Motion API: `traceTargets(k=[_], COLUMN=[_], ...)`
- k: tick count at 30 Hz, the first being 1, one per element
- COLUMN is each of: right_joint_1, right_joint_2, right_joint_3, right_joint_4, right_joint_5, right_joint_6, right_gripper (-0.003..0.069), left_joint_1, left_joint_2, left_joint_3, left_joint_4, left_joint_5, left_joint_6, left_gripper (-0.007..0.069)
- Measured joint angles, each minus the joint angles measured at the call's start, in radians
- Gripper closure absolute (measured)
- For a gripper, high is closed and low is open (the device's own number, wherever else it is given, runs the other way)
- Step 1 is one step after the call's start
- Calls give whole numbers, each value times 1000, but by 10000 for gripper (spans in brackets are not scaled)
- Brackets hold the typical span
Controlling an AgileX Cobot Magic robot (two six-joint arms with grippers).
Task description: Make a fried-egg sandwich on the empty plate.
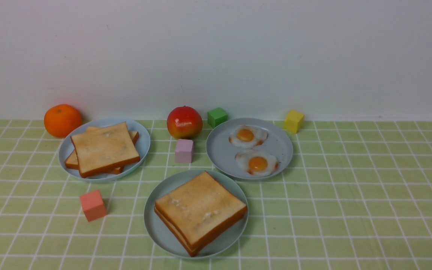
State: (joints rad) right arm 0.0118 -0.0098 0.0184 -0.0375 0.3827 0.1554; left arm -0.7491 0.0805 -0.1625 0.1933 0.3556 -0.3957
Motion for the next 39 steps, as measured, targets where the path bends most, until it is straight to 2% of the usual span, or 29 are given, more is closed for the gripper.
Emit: traceTargets(k=[12,14,16,17,18,19,20,24,27,30,32,39], right_joint_1=[0,0,0,0,0,0,0,0,0,0,0,0], right_joint_2=[0,0,0,0,0,0,0,0,0,-1,-1,-1], right_joint_3=[0,0,0,0,0,0,0,0,0,0,0,0], right_joint_4=[-1,-1,-1,-1,-1,-1,-1,-3,-3,-3,-3,-3], right_joint_5=[0,0,0,0,0,0,0,0,0,0,0,0], right_joint_6=[0,0,0,0,0,0,0,0,0,0,0,0], right_gripper=[659,657,657,657,657,657,657,657,655,653,652,650], left_joint_1=[12,67,171,183,282,295,382,597,649,703,709,711], left_joint_2=[0,0,0,0,0,0,0,-42,-77,-91,-91,-91], left_joint_3=[10,16,17,17,17,17,17,57,109,183,193,194], left_joint_4=[22,25,3,1,-32,-37,-66,-140,-171,-215,-220,-222], left_joint_5=[-25,-76,-133,-139,-180,-188,-204,-209,-207,-104,1,30], left_joint_6=[10,29,41,41,45,45,46,48,49,49,49,49], left_gripper=[610,613,634,637,638,638,638,638,638,638,638,638])
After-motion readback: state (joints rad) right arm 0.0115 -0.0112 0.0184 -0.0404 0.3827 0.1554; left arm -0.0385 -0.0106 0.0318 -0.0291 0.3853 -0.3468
